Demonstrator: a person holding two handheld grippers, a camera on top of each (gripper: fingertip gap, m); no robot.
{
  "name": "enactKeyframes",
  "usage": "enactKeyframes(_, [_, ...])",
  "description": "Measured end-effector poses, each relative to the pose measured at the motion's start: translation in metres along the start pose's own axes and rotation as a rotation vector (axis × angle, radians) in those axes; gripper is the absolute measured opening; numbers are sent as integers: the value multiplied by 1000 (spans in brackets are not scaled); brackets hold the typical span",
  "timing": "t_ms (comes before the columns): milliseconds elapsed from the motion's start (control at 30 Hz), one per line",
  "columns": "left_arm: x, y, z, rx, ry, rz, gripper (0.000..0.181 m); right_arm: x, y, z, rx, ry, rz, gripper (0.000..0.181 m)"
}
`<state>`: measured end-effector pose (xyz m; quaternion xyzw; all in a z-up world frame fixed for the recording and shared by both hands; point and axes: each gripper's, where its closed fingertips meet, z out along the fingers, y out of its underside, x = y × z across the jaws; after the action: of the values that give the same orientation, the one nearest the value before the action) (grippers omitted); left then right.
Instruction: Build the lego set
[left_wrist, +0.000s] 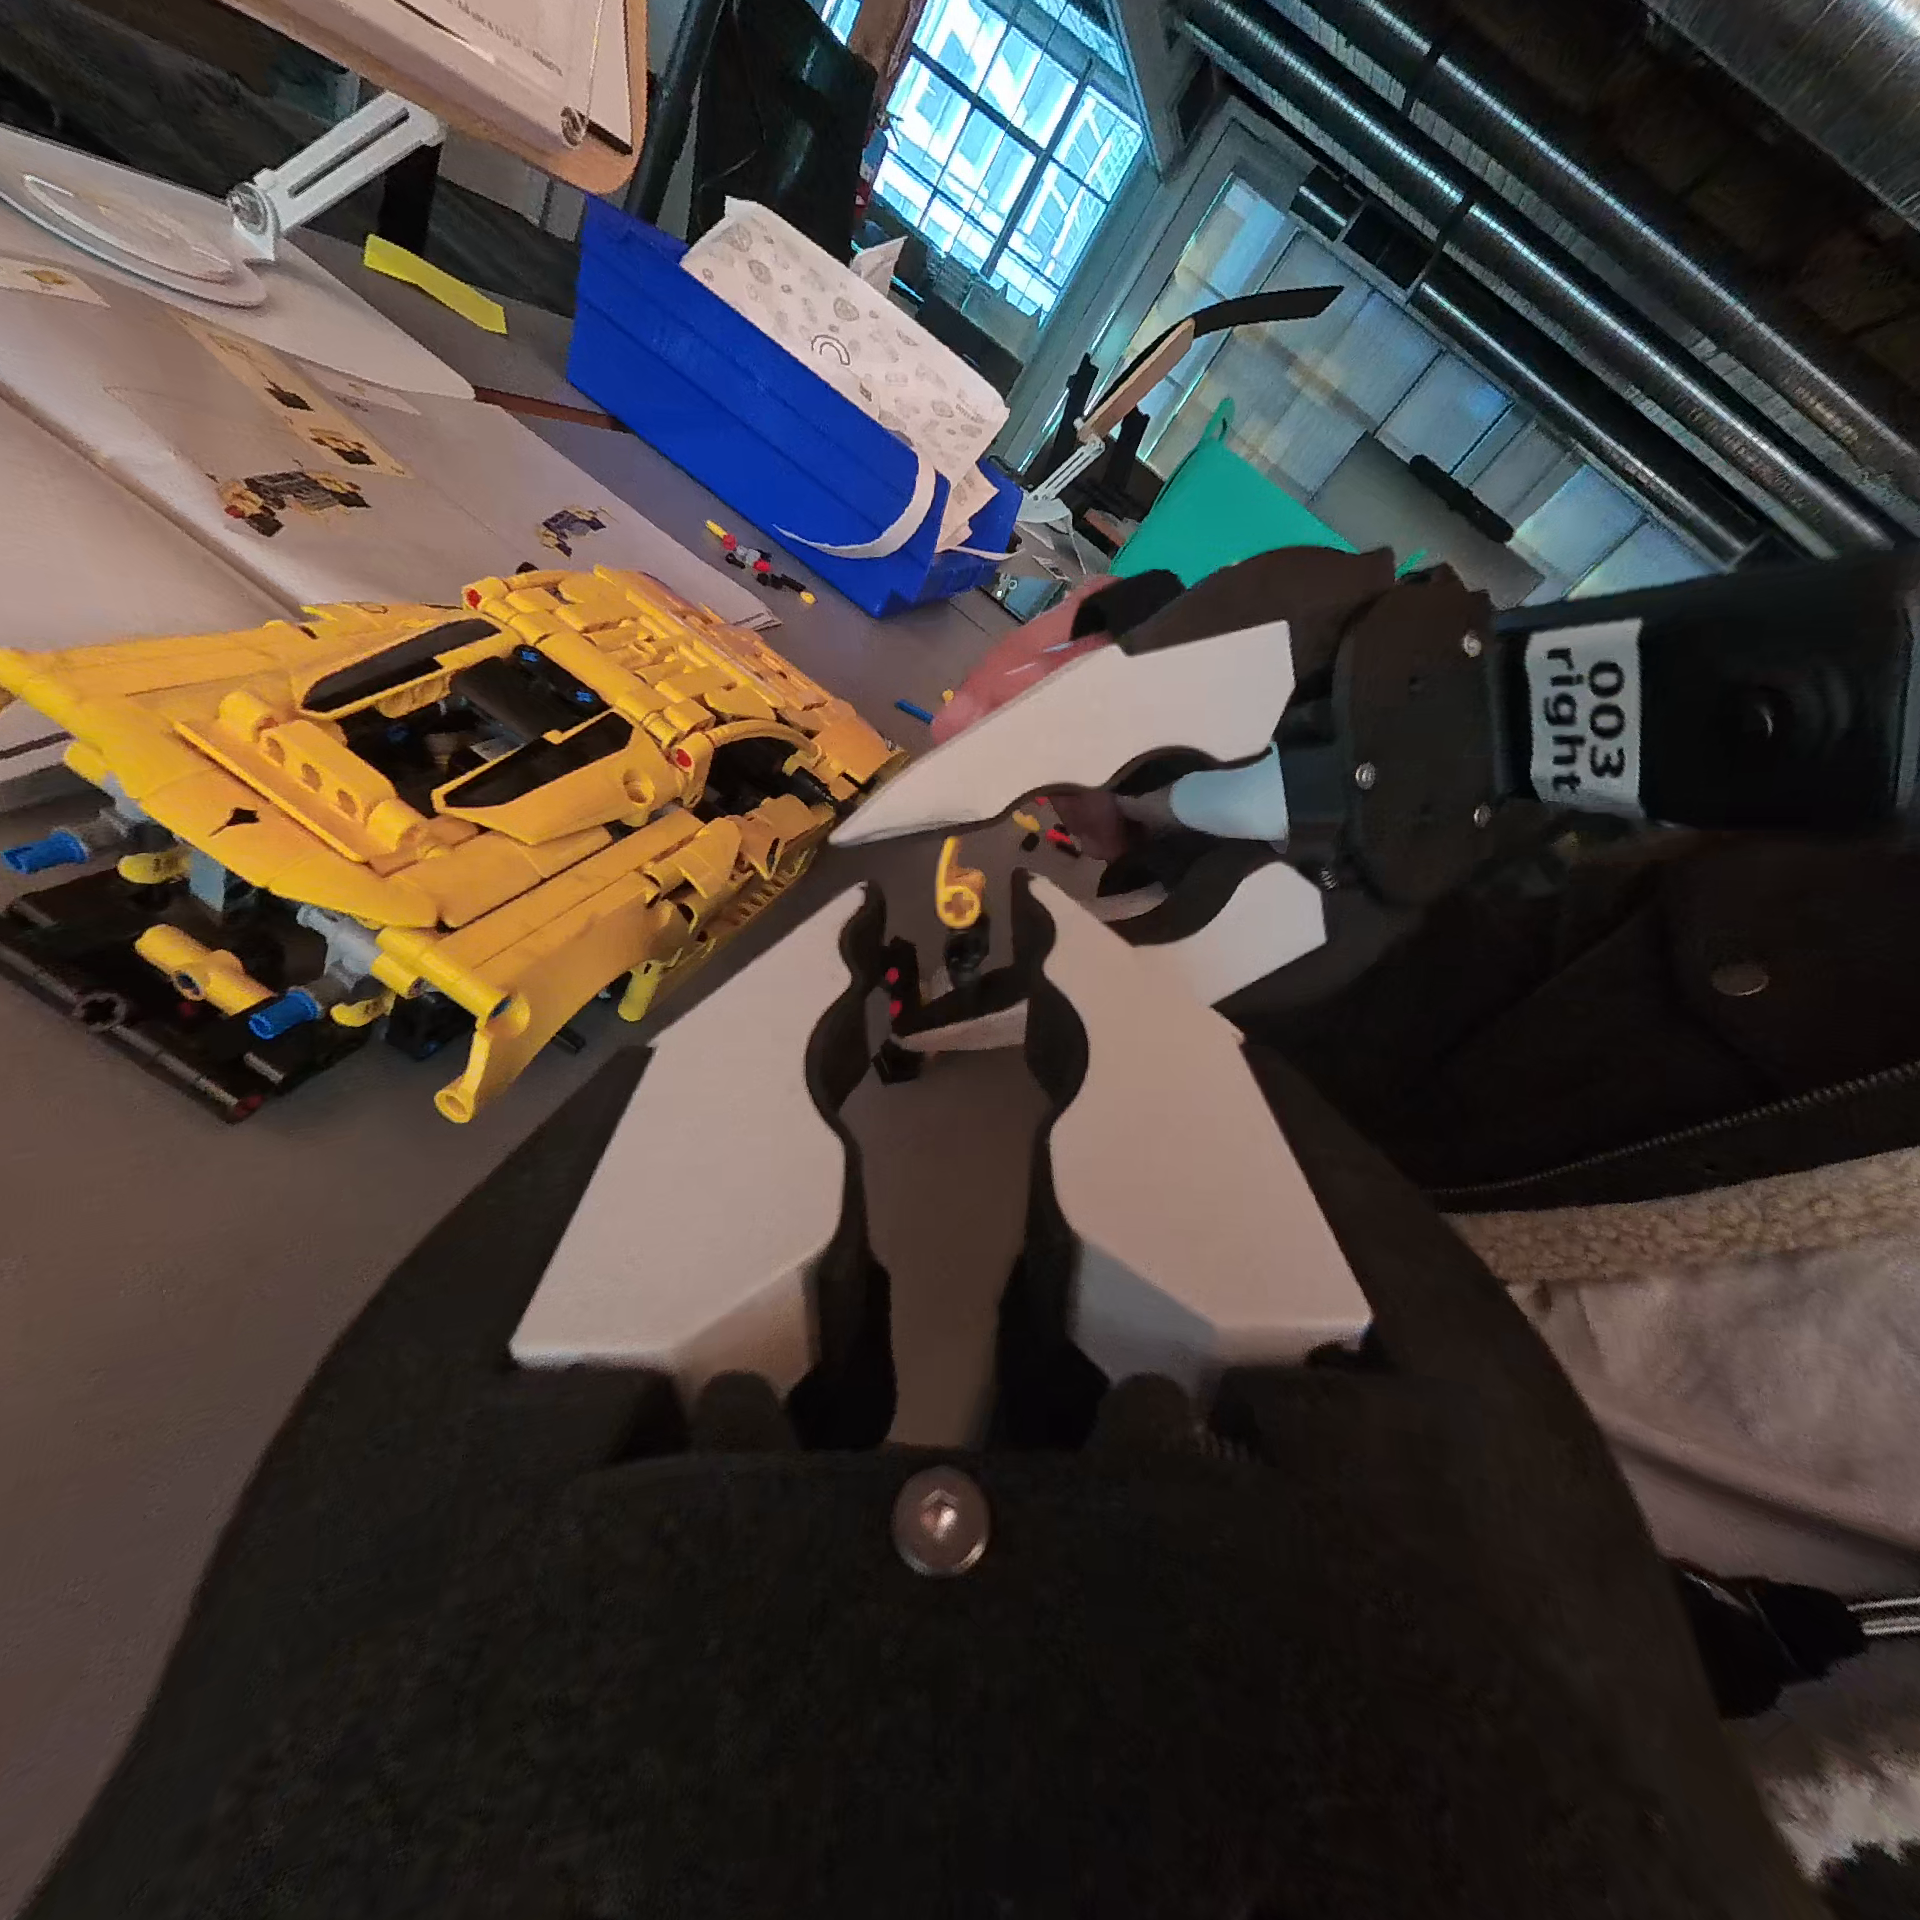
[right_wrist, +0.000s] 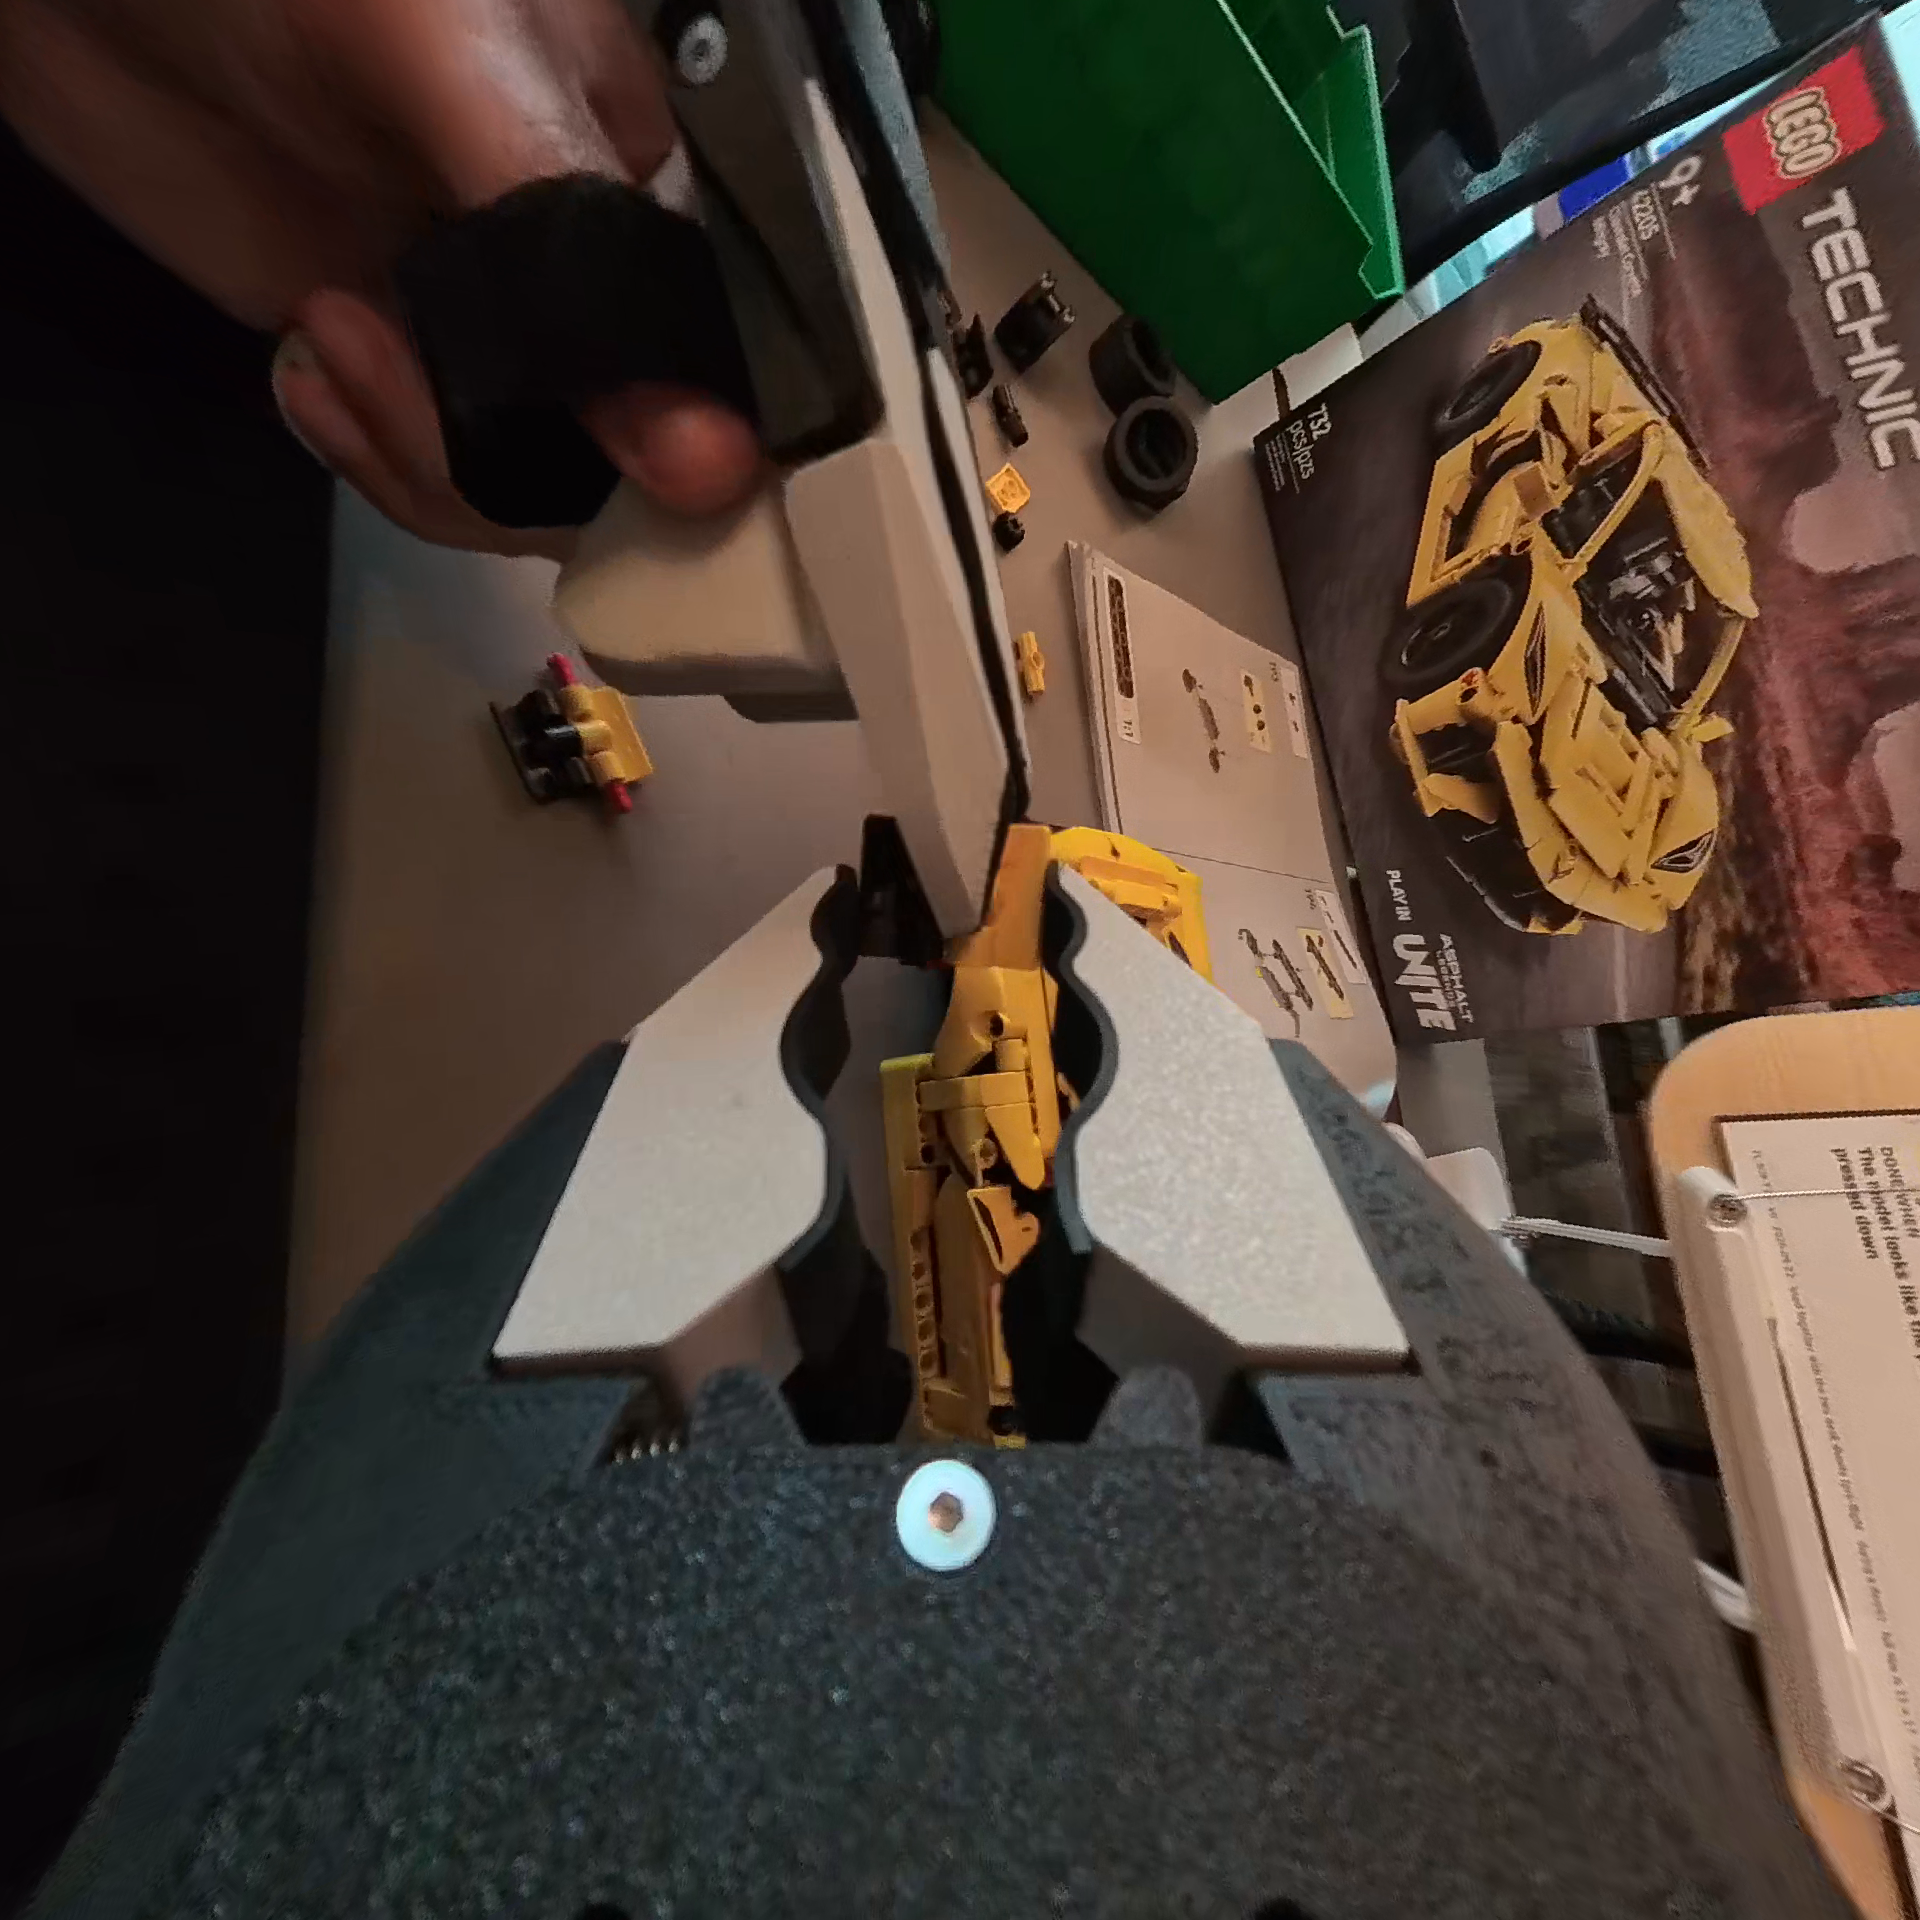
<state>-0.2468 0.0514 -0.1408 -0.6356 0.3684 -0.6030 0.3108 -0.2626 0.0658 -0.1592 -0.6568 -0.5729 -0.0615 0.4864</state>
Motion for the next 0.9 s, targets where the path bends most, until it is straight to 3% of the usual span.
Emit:
enactKeyframes(133, [0, 5, 2, -32, -7, 17, 8, -4, 3, 3, -34, -1, -38, 34])
enactKeyframes(900, [7, 6, 3, -38, 14, 61, 7, -5, 1, -1, -43, 7, -99, 34])
